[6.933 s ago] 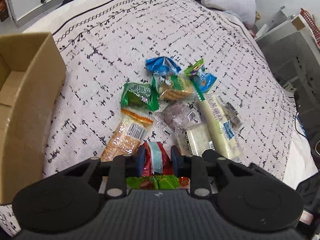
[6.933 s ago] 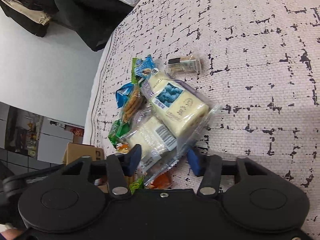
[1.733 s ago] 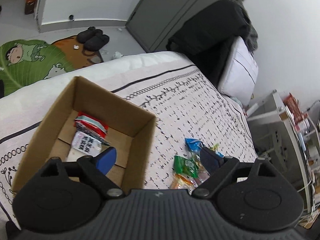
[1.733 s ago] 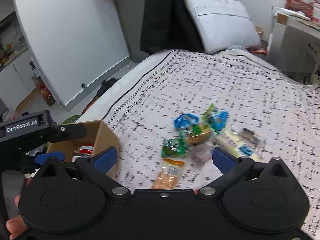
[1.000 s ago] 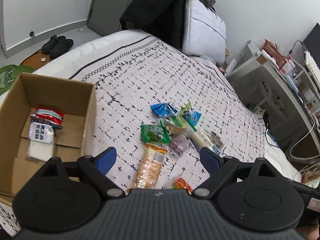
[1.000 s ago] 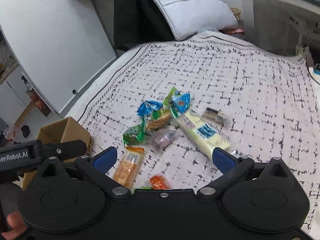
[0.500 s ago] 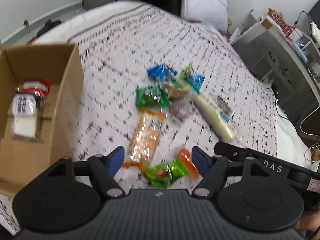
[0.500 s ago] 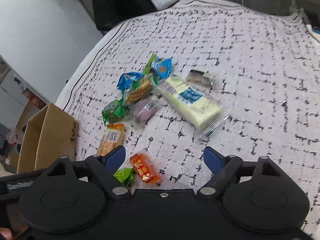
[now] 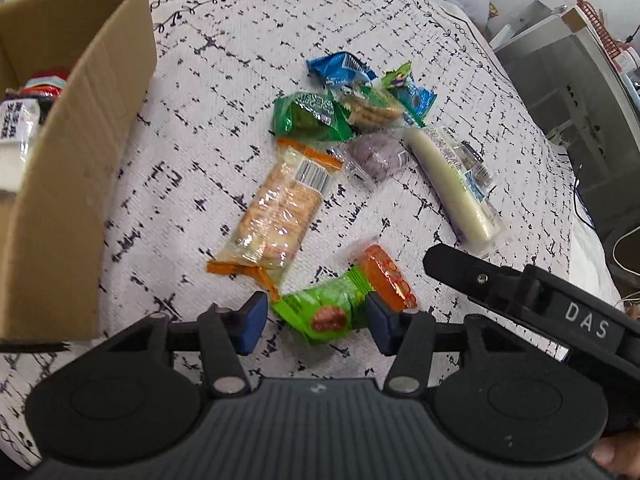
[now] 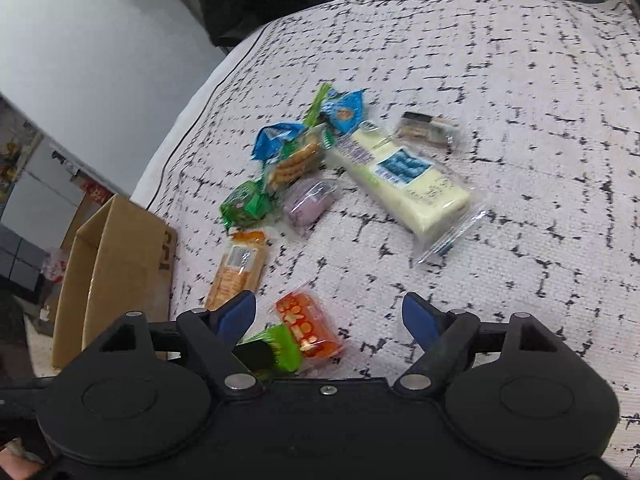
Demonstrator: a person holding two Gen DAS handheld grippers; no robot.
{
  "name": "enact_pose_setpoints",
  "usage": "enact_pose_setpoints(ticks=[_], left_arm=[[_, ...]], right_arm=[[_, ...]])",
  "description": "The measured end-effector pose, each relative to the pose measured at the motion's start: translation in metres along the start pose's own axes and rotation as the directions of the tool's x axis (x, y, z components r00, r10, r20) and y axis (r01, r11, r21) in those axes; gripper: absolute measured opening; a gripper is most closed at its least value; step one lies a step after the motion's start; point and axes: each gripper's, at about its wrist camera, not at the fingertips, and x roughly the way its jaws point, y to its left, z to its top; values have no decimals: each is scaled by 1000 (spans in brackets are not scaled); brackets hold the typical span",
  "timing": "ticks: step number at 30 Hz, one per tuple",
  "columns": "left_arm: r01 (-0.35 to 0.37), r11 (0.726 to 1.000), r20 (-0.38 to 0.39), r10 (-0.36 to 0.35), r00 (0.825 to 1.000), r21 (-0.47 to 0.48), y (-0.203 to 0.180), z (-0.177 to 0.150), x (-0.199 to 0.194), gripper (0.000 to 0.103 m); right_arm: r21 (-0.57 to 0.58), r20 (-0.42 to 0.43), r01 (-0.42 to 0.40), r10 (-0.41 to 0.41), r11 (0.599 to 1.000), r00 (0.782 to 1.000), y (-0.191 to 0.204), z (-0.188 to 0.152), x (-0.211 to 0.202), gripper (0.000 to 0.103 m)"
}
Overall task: Organize snacks
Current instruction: 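Grasp the green packet with the left tool while the right tool grasps the orange candy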
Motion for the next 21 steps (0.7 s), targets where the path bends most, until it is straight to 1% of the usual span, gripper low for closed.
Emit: enact_pose_setpoints(ticks=[4, 6, 8, 11, 14, 17, 21], left_arm=[[5, 1000, -20, -5, 1000, -6, -3, -3, 9, 53], [5, 1000, -19, -5, 1000, -8, -3, -6, 11, 50], [12, 1000, -23, -12, 1000, -1, -5, -7, 11, 35], [11, 1000, -24, -12, 1000, -17, -3, -6, 10, 31], [-31, 999, 12, 31, 999, -33, 0, -7, 3, 29], [-36, 998, 27, 38, 999, -55, 5, -6, -4, 25], [-43, 997, 71, 48, 996, -66, 8, 0, -15, 25]], right_arm=[[-20, -20, -4, 4, 1000, 1000, 3, -1, 4, 79], [-23, -30, -1, 0, 1000, 1000, 3, -1, 6, 79], [-27, -33, 0, -1, 1000, 999, 3, -1, 8, 79], [-26, -35, -2, 1, 1000, 999, 3, -1, 9, 79], [-23, -36, 2, -3, 1000, 999, 2, -1, 11, 79], [-27, -38, -4, 2, 1000, 999, 3, 0, 12, 79], [-62, -41, 7, -10, 998, 999, 9, -1, 15, 79]])
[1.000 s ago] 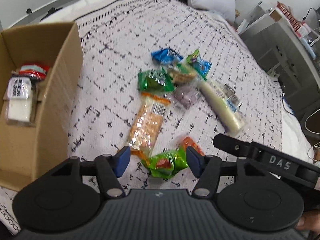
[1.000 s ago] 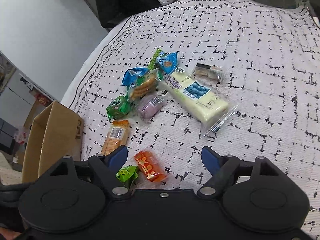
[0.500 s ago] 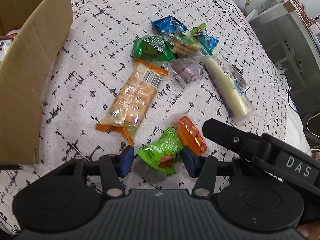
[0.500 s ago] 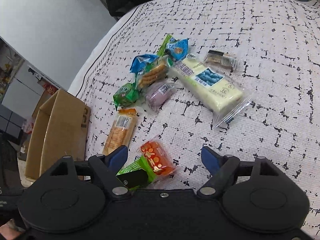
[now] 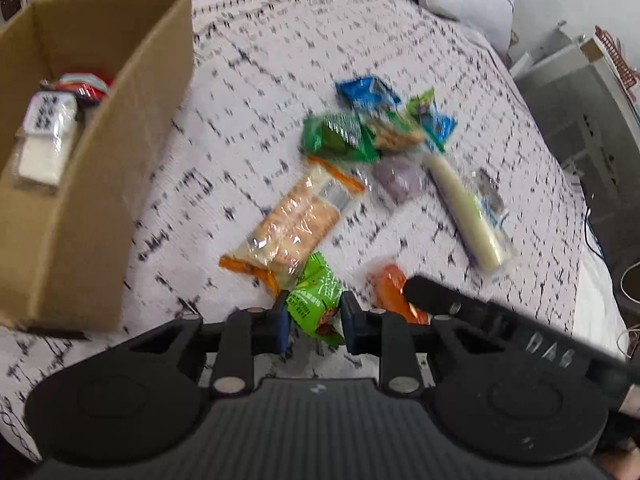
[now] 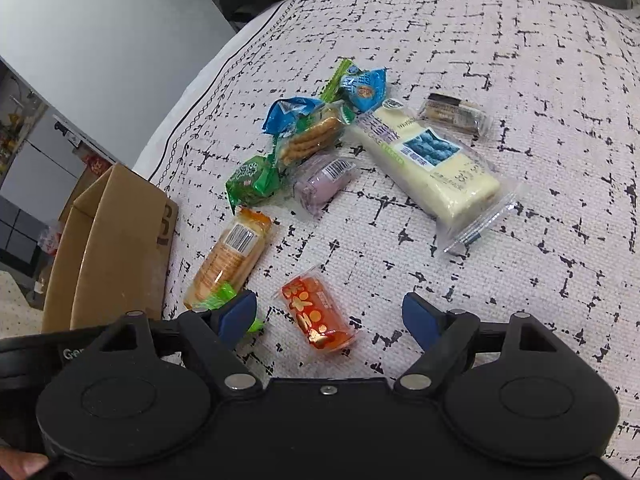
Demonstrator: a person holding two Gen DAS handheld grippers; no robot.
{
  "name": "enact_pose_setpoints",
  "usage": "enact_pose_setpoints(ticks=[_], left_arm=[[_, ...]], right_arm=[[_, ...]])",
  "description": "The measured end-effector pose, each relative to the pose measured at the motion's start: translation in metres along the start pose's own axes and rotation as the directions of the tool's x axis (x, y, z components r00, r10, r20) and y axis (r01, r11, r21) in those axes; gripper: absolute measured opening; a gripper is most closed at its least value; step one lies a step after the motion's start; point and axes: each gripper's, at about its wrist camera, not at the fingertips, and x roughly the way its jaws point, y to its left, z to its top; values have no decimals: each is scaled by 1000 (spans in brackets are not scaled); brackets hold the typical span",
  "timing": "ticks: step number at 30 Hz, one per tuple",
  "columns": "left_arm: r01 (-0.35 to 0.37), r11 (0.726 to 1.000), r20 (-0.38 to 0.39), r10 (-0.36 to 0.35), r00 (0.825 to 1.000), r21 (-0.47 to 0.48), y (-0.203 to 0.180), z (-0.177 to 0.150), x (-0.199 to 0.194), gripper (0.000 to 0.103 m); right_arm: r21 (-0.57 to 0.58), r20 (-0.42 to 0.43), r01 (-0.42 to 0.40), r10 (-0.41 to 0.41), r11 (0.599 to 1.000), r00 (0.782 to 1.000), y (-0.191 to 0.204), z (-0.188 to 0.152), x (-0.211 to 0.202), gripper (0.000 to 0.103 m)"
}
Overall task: Organize snacks
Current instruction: 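Grasp the green packet with the left tool while the right tool grasps the orange candy, then carry the green packet and orange candy over the box and release both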
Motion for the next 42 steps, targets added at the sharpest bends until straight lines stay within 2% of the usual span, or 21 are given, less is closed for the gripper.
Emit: enact_pose_setpoints(ticks=[6, 11, 13, 17, 19, 29, 42], left_arm=[[12, 1000, 27, -12, 1000, -16, 4, 5, -9, 25], [41, 999, 57, -41, 998, -16, 3, 8, -20, 24], [50, 999, 70, -49, 996, -14, 3, 10, -24, 25], [69, 997, 96, -66, 993, -20, 4, 14, -33, 25], [75, 997, 111, -73, 991, -18, 4, 17, -38, 25], [127, 991, 156, -118, 981, -49, 18, 25, -59, 25], [183, 980, 233, -160, 959, -78, 39, 39, -91, 25]], right_arm=[[-82, -22, 42, -44, 996, 999, 12, -3, 5, 70], [-160, -42, 83, -91, 984, 995, 23, -8, 10, 50], [-182, -44, 99, -108, 978, 993, 26, -9, 12, 33], [-188, -48, 79, -90, 979, 995, 29, -10, 9, 29], [-187, -36, 89, -97, 978, 995, 30, -9, 6, 23], [-178, 48, 122, -116, 976, 992, 41, -4, -19, 21], [-216, 132, 115, -88, 970, 987, 91, 13, -41, 20]])
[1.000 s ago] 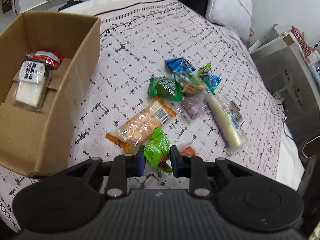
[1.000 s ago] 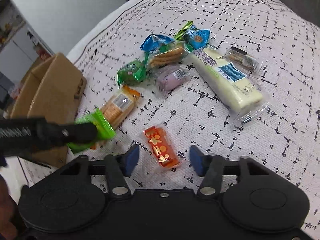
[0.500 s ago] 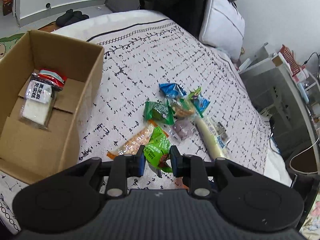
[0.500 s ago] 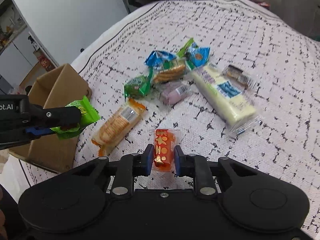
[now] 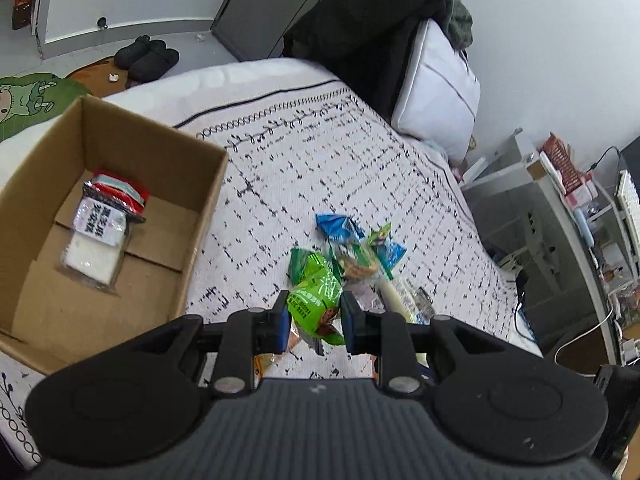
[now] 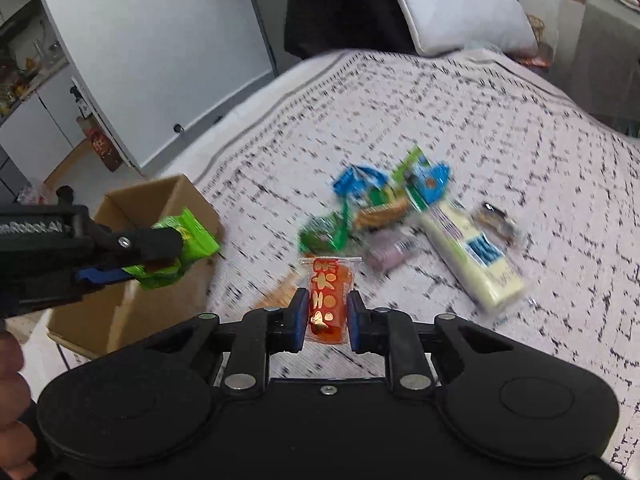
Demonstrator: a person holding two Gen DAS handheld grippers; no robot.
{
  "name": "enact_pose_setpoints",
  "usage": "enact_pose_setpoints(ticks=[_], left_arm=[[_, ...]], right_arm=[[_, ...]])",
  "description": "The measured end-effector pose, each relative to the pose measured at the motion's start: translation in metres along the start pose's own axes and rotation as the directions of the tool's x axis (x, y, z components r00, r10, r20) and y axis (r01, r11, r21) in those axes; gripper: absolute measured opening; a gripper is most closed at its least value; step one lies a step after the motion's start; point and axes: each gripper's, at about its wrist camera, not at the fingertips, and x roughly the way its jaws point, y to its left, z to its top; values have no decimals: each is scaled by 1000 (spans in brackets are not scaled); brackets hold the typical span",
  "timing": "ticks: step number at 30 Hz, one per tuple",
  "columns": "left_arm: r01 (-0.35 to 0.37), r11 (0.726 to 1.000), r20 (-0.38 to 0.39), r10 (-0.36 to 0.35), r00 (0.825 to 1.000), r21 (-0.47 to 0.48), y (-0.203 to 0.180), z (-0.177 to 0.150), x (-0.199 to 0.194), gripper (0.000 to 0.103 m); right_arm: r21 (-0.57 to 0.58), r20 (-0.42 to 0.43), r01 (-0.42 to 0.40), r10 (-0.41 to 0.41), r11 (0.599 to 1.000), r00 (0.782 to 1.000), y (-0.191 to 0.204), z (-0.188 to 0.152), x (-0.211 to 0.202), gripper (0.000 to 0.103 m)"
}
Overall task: Organize snacks
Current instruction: 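Carry the green packet and orange candy over the box and release both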
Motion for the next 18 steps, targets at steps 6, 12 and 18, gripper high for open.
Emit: enact_pose_setpoints(ticks=[6, 12, 18], left_arm=[[25, 998, 20, -24, 1000, -52, 17, 17, -9, 25], [27, 994, 49, -22, 999, -110, 39, 32, -17, 25], [37, 983, 85, -22, 996, -178, 63, 49, -28, 25]], right_arm=[[46, 34, -63, 61, 997, 998, 19, 17, -8, 20], [33, 51, -91, 90, 995, 995, 44, 28, -7, 20], [12, 58, -113, 113, 993, 992, 71, 37, -3, 20]])
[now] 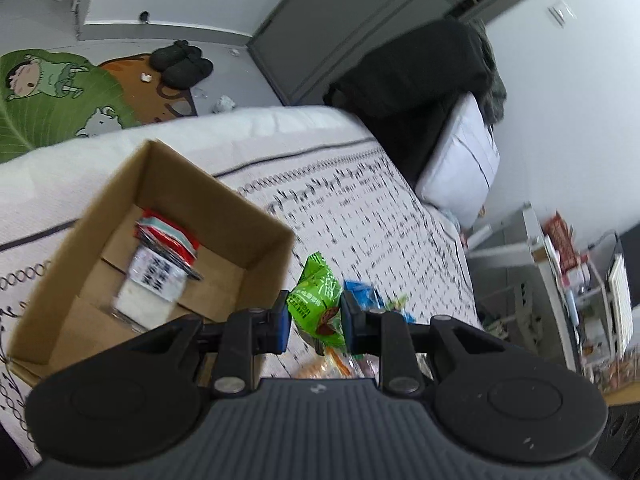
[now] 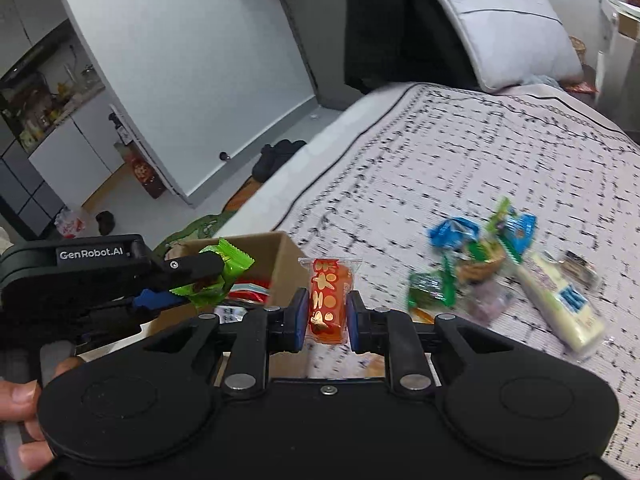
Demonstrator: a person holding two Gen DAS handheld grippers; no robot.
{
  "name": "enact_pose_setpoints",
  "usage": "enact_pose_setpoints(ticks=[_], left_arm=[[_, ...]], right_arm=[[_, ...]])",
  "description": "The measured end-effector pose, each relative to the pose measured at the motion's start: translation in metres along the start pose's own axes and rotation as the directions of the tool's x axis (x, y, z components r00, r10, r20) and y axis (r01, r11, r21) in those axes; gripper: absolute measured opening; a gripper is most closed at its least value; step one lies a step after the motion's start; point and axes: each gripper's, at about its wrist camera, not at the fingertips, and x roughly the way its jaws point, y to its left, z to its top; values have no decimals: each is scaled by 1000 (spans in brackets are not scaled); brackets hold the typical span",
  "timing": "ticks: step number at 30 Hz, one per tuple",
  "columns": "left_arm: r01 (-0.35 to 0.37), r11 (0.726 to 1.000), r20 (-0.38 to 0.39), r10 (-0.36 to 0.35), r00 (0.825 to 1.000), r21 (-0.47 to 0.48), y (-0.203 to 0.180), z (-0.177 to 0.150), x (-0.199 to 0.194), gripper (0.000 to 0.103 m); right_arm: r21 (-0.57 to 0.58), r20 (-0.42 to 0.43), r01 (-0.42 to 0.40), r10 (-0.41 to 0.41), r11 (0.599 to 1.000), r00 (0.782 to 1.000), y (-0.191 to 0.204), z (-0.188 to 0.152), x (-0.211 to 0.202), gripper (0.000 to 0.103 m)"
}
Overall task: Organize snacks
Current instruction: 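Carry the green packet and orange candy over the box and release both, then move both open tools back over the remaining snacks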
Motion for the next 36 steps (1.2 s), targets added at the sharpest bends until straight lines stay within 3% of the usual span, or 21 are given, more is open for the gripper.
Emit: enact_pose_setpoints(ticks=[10, 25, 27, 30, 36], left_arm=[[-26, 995, 39, 30, 999, -95, 39, 27, -10, 25], [-85, 987, 50, 93, 994, -134, 66, 40, -13, 25], [-93, 985, 40, 100, 994, -145, 67, 41, -11, 25], [-78, 983, 14, 81, 997, -168, 71, 42, -6, 28], [-97, 977, -8, 97, 995, -187, 74, 41, 0, 38]], right_arm=[[-31, -1, -34, 34, 999, 999, 40, 9, 16, 20], [-39, -30, -77, 76, 996, 997, 79, 13, 46, 19], [-48, -26, -86, 85, 995, 996, 82, 15, 49, 22], [-53, -16, -87, 86, 995, 996, 84, 17, 50, 50], [-27, -18, -43, 42, 999, 999, 67, 13, 50, 56]])
